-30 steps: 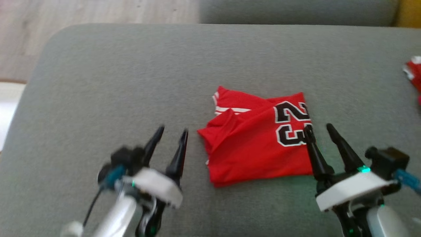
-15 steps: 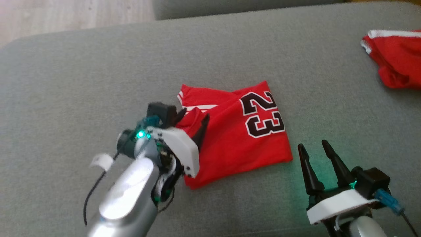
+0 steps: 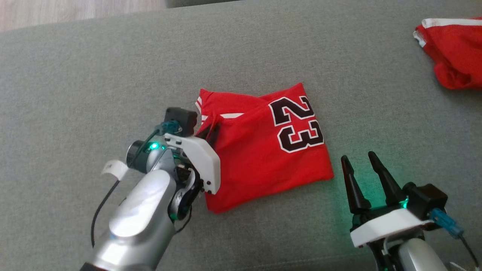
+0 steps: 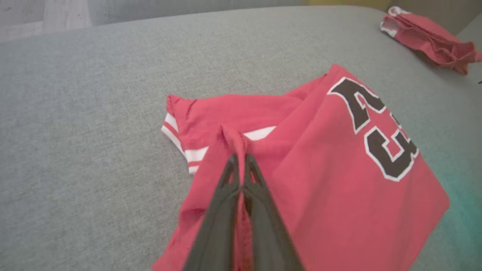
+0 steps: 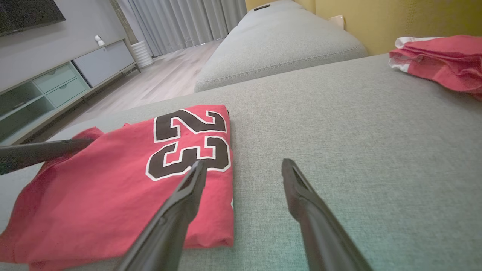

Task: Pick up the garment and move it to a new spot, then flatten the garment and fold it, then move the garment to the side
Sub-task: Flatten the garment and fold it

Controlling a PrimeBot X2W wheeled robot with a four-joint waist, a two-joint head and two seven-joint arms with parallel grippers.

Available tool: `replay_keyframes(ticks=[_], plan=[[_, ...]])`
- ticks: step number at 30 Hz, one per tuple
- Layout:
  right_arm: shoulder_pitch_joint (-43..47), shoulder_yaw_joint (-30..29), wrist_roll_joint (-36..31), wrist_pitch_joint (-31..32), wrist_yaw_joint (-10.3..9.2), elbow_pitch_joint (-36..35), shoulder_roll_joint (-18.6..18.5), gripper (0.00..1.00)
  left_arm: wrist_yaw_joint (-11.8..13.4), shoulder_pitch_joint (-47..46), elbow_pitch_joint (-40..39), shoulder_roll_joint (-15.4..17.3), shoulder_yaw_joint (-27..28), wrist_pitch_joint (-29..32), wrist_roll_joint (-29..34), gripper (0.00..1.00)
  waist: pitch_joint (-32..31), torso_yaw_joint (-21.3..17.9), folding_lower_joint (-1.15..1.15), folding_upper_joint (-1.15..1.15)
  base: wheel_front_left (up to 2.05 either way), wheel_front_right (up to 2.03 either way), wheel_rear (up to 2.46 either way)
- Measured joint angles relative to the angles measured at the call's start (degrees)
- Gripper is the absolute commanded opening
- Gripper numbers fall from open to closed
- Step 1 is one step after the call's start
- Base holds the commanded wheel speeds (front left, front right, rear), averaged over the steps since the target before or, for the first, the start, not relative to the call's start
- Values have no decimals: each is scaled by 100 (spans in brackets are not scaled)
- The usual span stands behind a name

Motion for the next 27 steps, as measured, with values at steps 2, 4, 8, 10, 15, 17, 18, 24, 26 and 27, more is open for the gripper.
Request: replay_keyframes(ticks=[2, 4, 8, 10, 15, 17, 18, 24, 26, 27], plan=[[-36, -2, 0, 0, 0, 4, -7, 100, -45, -40, 19, -10, 12, -98, -63, 0, 22, 16, 0, 0, 0, 0, 0], [-67, -13, 0, -1, 0, 4, -14, 100, -57, -47, 58, -23, 31, -189, -135, 0, 45, 36, 0, 0, 0, 0, 0], [-66, -63, 40, -1, 0, 9, -26, 100, -91, -49, 80, -42, 170, -509, -183, 0, 77, 71, 0, 0, 0, 0, 0], [-66, -107, 40, -1, 0, 8, -30, 100, -59, -50, 42, -43, 222, -717, -219, 0, 89, 94, 0, 0, 0, 0, 0], [-66, -122, 40, 3, 0, 8, -29, 100, 92, -49, 25, -47, 339, -1047, -215, 0, 130, 143, 0, 0, 0, 0, 0], [-66, -115, 40, 4, 0, 7, -29, 100, 119, -49, 94, -59, 342, -1174, -210, 0, 150, 157, 0, 0, 0, 0, 0], [-67, -112, 40, 4, 0, 7, -29, 100, 143, -49, 126, -69, 342, -1272, -196, 0, 160, 164, 0, 0, 0, 0, 0], [-77, -101, 40, 12, 0, 10, -29, 100, 109, -51, 546, -140, 339, -1429, -254, 100, 160, 180, 0, 0, 0, 0, 0], [-82, -100, 40, 12, 0, 14, -29, 100, 109, -52, 570, -144, 339, -1507, -254, 100, 139, 180, 0, 0, 0, 0, 0], [-83, -101, 41, 11, 0, 20, -29, 100, 110, -52, 580, -154, 342, -1625, -254, 100, 110, 181, 0, 0, 0, 0, 0]])
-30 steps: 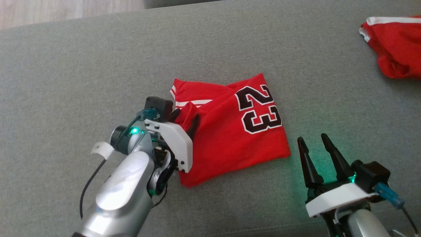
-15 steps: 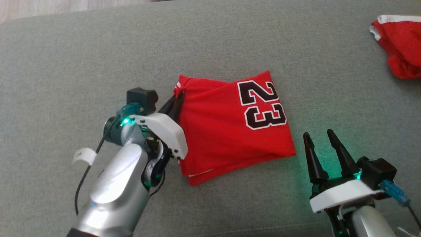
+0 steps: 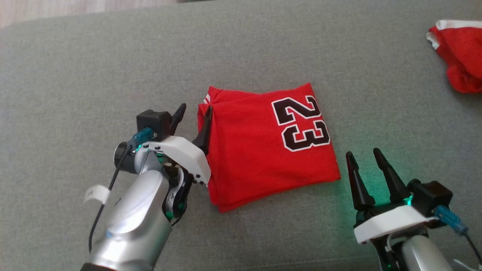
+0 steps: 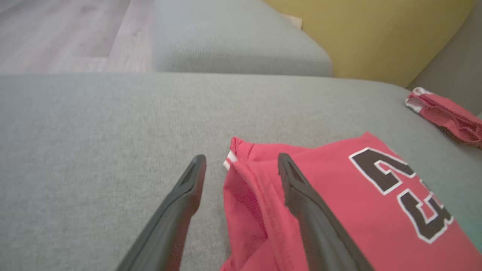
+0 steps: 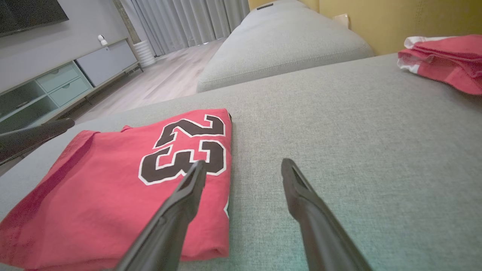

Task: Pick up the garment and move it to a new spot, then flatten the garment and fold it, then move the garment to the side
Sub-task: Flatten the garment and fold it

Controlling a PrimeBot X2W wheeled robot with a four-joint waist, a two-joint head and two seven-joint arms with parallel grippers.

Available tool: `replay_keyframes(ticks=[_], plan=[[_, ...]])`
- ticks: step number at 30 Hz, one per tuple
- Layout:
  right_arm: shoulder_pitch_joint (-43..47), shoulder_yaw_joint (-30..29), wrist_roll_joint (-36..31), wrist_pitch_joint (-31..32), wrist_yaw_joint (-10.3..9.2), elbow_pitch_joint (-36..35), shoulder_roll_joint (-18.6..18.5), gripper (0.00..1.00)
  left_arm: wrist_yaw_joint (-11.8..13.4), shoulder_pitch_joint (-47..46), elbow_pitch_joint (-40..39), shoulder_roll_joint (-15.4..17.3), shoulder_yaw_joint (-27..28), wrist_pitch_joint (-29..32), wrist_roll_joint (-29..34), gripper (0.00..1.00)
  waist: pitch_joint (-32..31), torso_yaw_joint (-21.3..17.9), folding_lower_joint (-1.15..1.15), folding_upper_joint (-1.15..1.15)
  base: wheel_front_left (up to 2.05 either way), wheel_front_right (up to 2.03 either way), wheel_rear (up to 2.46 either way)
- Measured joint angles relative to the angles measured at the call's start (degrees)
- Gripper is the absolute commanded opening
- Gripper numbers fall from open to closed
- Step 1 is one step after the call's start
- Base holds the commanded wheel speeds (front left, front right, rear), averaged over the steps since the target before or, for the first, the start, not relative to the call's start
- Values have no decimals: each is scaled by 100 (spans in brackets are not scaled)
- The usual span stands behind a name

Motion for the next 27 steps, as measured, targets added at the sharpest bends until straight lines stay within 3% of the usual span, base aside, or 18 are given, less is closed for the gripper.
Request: replay_keyframes(ticks=[7, 15, 23, 27], plan=[[27, -15, 4, -220, 0, 233, 24, 100, 200, 258, -263, 59, 157, -759, 30, 100, -394, 34, 0, 0, 0, 0, 0], [257, -164, -428, -420, 0, 189, 73, 100, 381, 2132, -1586, 318, 1163, -835, 383, 100, -1006, 231, -1, 0, 0, 0, 0], [761, -368, -979, -421, 0, -281, 213, 100, -64, 3659, -2860, 247, 1922, -836, 1406, 100, -1513, 520, -1, 0, 0, 0, 0], [954, -355, -1050, -421, 0, -323, 233, 100, -291, 4137, -3198, 49, 2290, -836, 1583, 100, -1726, 583, -1, 0, 0, 0, 0]])
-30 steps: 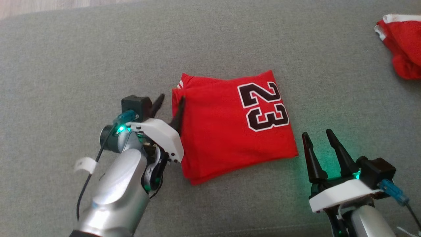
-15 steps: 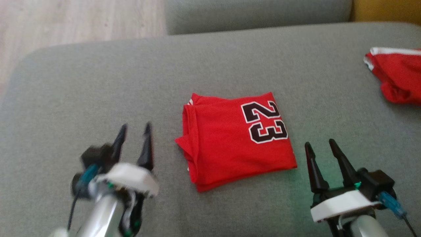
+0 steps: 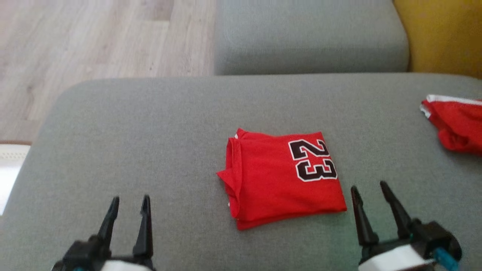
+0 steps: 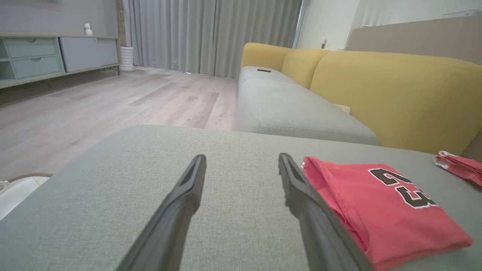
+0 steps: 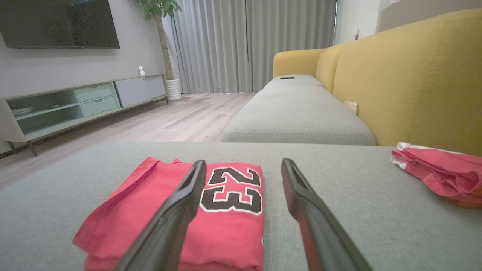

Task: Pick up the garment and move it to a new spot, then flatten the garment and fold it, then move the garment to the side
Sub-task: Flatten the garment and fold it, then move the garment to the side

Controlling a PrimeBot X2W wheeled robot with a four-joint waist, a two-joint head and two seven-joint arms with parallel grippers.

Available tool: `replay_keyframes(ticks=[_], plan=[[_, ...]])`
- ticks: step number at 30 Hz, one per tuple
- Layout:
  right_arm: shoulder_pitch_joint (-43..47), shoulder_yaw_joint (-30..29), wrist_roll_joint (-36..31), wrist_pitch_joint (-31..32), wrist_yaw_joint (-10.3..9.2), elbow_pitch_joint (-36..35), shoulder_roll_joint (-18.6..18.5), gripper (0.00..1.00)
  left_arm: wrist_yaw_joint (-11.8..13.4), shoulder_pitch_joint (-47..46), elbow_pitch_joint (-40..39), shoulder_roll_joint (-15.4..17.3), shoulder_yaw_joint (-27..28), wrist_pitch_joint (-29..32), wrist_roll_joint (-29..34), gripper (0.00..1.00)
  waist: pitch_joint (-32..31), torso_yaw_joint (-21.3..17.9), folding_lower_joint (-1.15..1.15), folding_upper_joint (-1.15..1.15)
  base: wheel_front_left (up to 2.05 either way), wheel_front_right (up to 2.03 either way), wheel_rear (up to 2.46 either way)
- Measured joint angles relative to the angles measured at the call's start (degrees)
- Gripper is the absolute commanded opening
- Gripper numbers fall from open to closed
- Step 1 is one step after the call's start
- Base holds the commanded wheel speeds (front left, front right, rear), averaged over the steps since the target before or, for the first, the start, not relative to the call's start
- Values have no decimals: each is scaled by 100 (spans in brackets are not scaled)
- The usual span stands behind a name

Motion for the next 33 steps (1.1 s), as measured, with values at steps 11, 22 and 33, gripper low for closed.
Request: replay_keyframes(ticks=[11, 22, 33], plan=[[611, -93, -19, 0, 0, 7, 142, 100, -214, 737, -37, -111, 179, 0, 545, 100, -485, 65, 0, 0, 0, 0, 0], [644, -93, -19, 0, 0, 45, 146, 100, -105, 754, -44, -113, 176, 0, 537, 100, -574, 80, 0, 0, 0, 0, 0], [647, -166, 40, 0, 0, 78, 149, 100, -60, 767, 199, -113, 167, 0, 531, 100, -607, 62, 0, 0, 0, 0, 0]])
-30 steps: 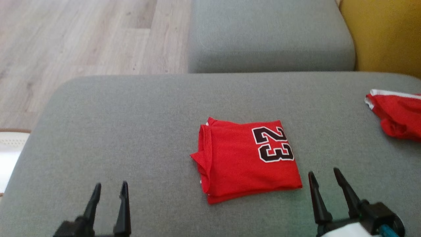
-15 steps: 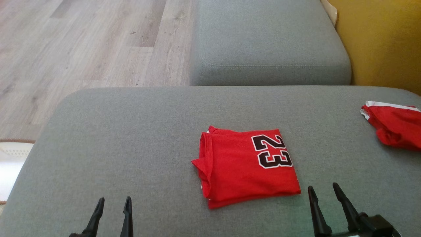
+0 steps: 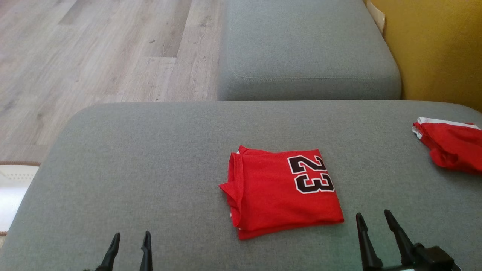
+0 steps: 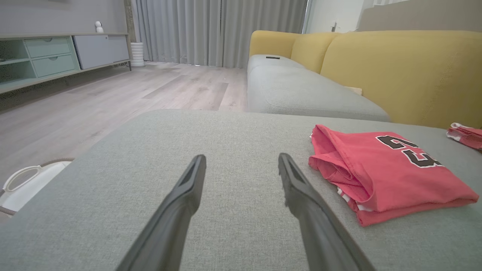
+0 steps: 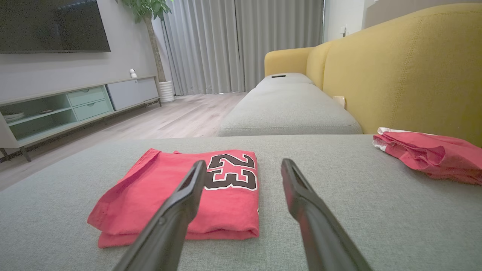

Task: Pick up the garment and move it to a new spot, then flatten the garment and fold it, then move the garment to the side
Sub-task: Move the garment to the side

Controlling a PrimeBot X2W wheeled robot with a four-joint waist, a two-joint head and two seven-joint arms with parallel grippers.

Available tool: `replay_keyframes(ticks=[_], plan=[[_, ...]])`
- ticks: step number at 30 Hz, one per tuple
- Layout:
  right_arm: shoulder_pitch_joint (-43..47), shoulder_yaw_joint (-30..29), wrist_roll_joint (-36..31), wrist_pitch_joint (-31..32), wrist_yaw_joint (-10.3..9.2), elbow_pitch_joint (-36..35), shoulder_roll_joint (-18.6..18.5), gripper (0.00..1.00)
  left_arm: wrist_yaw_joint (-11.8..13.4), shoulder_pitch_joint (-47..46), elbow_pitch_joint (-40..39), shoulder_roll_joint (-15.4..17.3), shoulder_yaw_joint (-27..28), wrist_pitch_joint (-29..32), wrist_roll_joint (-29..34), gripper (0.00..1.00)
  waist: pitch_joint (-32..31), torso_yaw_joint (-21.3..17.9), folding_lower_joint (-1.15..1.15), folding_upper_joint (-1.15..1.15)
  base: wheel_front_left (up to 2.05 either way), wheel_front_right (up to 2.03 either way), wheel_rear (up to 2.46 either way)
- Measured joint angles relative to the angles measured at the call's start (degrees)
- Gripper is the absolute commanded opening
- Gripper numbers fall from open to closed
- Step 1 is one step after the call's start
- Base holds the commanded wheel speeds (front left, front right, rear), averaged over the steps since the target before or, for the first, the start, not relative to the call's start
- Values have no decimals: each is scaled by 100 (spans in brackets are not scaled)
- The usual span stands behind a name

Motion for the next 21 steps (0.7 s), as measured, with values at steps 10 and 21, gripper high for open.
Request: replay_keyframes(ticks=[10, 21], plan=[[3, -3, 0, 0, 0, 21, 1, 100, 48, 74, 35, -1, 9, 0, -202, 100, 55, -18, 0, 0, 0, 0, 0], [44, -14, 153, 0, 0, 53, 1, 100, 56, 74, 30, -1, -14, 0, -290, 100, 219, -2, 0, 0, 0, 0, 0]])
